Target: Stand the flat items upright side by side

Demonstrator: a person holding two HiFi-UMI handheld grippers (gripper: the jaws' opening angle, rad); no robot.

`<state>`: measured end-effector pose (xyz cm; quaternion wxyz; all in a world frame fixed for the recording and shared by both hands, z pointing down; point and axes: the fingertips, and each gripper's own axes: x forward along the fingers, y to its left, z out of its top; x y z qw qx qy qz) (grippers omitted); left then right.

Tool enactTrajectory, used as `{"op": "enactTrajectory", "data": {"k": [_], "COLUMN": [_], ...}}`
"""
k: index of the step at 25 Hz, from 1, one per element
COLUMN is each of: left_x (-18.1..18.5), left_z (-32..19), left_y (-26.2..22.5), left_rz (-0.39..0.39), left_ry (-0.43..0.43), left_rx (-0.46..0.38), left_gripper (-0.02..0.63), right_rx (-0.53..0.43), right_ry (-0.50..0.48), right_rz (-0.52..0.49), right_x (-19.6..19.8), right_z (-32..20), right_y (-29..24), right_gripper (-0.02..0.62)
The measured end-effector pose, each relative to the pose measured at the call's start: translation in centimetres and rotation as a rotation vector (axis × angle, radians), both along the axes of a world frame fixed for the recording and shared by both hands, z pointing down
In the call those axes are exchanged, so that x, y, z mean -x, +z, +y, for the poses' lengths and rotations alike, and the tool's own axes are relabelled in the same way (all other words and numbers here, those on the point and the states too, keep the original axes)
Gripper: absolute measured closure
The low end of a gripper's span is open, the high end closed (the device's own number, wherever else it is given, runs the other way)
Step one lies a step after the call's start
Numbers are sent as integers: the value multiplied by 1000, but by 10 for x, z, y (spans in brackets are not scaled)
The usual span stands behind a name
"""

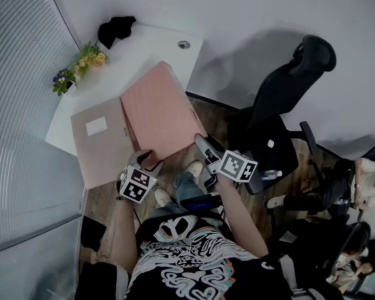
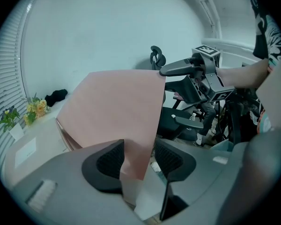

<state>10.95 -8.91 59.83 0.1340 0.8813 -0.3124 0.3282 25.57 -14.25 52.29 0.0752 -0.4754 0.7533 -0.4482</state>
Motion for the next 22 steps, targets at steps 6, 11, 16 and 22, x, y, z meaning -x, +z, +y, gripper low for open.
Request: {"op": "enactTrajectory", "data": {"k": [6,11,16,22], "left_x": [-1,2,3,5], "left_z": [-2,-5,-5,-4], "left_y": [-1,0,-1,-2], "left_rz": [16,27,31,51], "left_ry": [-10,-13,-22,-35], "left_rx": [10,15,26,43], "left_gripper": [401,400,402,403], "right_rx": [-24,-42,-65,-88], "right_ry": [-12,-20,-39,-65], "right_rz": [65,103,153,219], "right_x": [-1,9,17,28], "right_z": [-3,-3,-2,0], "right_y": [-6,-18,-26,-37], "right_gripper": [337,337,337,339]}}
